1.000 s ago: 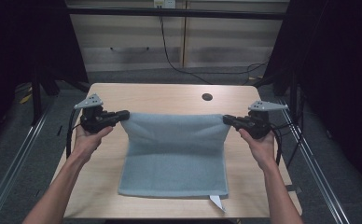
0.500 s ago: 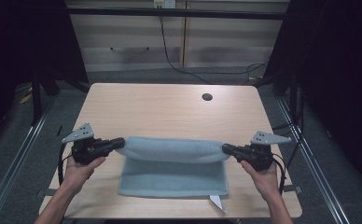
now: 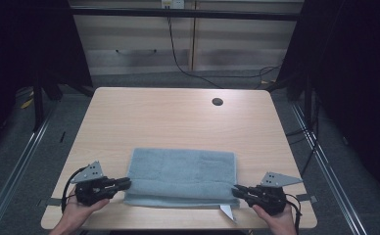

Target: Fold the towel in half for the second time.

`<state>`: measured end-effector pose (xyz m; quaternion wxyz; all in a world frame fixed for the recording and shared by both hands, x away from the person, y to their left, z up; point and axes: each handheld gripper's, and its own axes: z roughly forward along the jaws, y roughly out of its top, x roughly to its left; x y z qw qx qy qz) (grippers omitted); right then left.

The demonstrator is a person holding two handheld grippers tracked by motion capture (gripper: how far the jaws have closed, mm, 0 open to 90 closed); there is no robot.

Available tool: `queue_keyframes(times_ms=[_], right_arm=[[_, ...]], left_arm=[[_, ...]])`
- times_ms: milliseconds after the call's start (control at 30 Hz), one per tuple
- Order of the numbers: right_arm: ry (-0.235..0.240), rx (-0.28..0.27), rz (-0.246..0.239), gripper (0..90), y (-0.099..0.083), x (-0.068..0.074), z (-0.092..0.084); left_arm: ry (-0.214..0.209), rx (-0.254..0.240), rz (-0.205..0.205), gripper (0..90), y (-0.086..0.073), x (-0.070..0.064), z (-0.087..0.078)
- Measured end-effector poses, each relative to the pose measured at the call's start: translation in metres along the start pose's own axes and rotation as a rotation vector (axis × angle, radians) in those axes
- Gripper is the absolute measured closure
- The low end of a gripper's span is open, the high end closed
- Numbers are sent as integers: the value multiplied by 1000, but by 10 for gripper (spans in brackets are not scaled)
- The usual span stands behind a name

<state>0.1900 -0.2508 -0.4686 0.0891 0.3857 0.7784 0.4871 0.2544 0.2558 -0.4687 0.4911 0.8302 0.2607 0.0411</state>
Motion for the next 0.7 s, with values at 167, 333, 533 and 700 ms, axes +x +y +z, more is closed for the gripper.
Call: queue_keyframes(times_ms=[167,333,533,700], right_arm=[[-27,-84,32,629,0,-2,-12],[-105,-109,62,595,-2,-10,-18],[-233,-103,105,544,-11,-29,-26],[-273,-93,120,490,-17,-40,-27]], left_arm=[[-5,-76,-48,667,-5,3,-12],[120,-84,-145,507,-13,21,-18],[222,-38,-180,380,-25,33,-22],[242,-27,-204,308,-26,38,-18]])
